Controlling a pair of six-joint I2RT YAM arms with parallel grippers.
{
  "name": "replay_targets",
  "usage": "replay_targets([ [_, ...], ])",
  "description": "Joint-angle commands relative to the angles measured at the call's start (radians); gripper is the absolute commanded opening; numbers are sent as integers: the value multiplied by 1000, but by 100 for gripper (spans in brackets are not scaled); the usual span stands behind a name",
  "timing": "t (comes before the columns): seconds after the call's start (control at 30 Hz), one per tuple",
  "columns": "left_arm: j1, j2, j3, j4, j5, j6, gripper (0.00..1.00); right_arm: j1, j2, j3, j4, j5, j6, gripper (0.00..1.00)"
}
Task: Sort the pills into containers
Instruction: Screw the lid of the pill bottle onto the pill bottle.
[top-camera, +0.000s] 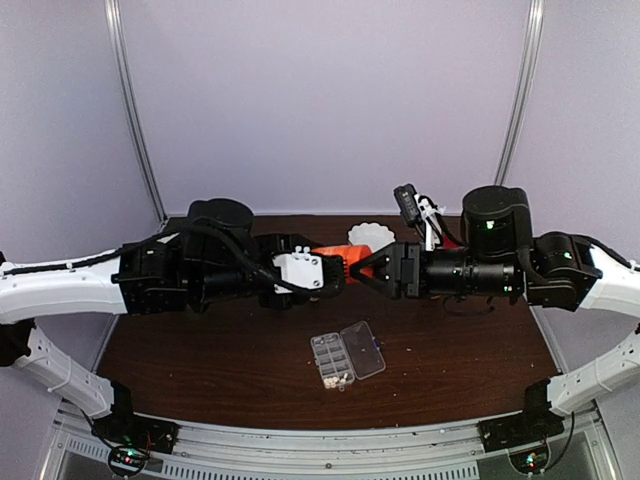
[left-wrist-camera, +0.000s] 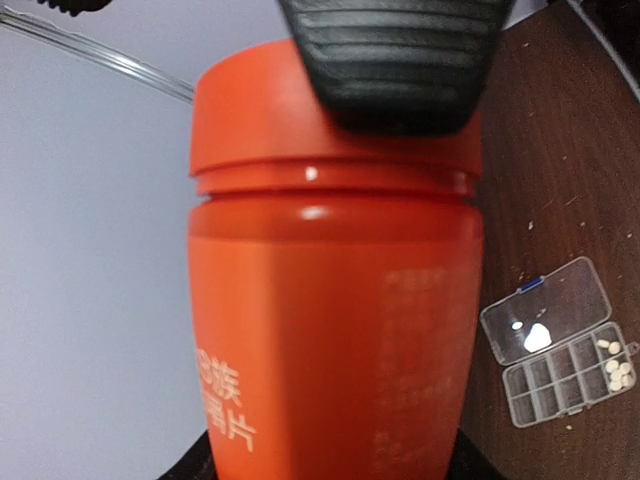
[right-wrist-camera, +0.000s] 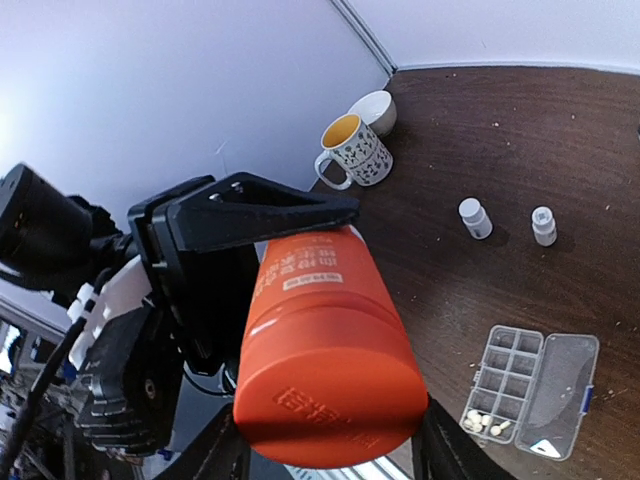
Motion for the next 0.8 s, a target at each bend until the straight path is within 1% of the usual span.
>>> replay_targets([
  [0.0, -15, 7, 22, 280, -332, 161, 0, -12, -20, -93, 205, -92, 336, 0],
  [0.1, -27, 7, 2, 328, -389, 214, 0, -33, -39, -148, 271, -101, 412, 0],
  [0.23, -34, -7, -19, 328, -370, 219, 0, -83, -74, -248, 439, -168, 521, 0],
  [0.27, -34, -14, -20, 299, -341, 196, 0, -97, -80, -257, 458, -184, 526, 4],
  [0.3, -33, -21, -20, 262, -283, 159, 0, -104, -87, -252, 444, -187, 500, 15],
  [0.37, -16, -37, -15, 175, -180, 76, 0, -107, -95, -205, 355, -182, 386, 42],
  [0.43, 10, -44, 1, 81, -95, -15, 0, -105, -105, -165, 278, -198, 252, 56],
  [0.47, 25, -48, 8, 40, -56, -60, 0, -105, -117, -156, 246, -201, 183, 62],
  [0.53, 56, -58, 18, -31, 35, -144, 0, -104, -152, -162, 205, -203, 23, 66],
  [0.6, 97, -70, 29, -85, 169, -228, 0, -108, -186, -171, 158, -168, -138, 70],
  [0.7, 143, -61, 61, -167, 370, -329, 0, -108, -214, -162, 88, -163, -417, 74],
  [0.73, 149, -53, 78, -197, 423, -350, 0, -107, -214, -156, 71, -186, -505, 83],
  [0.77, 157, -45, 93, -231, 474, -371, 0, -103, -210, -148, 56, -238, -609, 87],
])
